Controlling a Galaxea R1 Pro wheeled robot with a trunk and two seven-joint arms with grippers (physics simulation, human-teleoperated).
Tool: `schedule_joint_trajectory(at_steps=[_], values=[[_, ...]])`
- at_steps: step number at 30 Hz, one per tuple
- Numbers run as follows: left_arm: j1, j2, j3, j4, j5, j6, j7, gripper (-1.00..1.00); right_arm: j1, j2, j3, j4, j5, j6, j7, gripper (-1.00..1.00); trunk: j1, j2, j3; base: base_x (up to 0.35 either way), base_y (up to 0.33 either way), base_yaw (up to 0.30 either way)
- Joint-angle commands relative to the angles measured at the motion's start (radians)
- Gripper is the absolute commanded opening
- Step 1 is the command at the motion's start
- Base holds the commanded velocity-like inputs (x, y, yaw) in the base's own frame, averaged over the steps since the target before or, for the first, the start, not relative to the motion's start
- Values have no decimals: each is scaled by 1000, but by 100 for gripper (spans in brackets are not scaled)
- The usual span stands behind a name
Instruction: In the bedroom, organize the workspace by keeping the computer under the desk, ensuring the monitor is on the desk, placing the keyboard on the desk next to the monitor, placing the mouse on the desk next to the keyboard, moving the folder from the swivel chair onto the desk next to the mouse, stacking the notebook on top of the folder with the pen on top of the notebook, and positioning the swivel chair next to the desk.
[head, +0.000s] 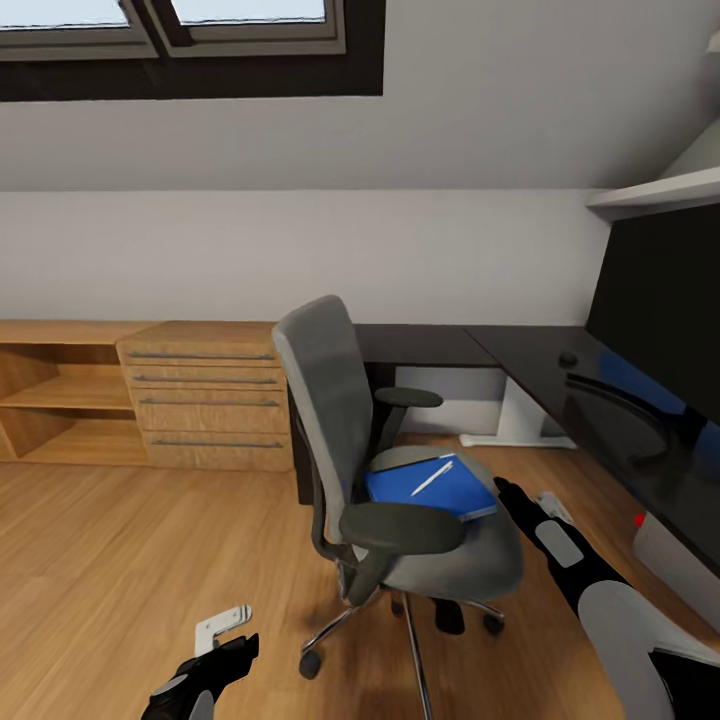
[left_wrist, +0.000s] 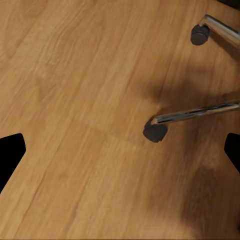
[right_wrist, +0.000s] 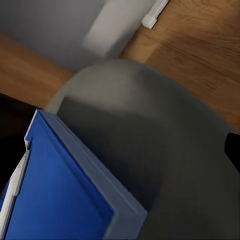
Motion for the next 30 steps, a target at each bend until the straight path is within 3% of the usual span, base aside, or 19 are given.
schedule_joint_trajectory(at_steps=[1,8,23,24,30], values=[[0,-1,1,-1,11,4,6,100,-1,0,-7,0,-5,6,5,100,0,0,-1,110,0,0],[0,0,2,-1,11,4,7,100,0,-15,-10,1,-6,5,4,100,0,0,-1,25,0,0],[0,1,10,-1,12,4,12,100,0,-18,-12,4,-6,4,2,100,0,0,-1,1,0,0],[-1,1,33,-1,12,4,9,100,0,-20,-21,6,-8,4,0,100,0,0,-1,0,0,0],[0,1,45,-2,12,4,6,100,0,-40,-52,19,-10,4,-2,100,0,0,-1,0,0,0]])
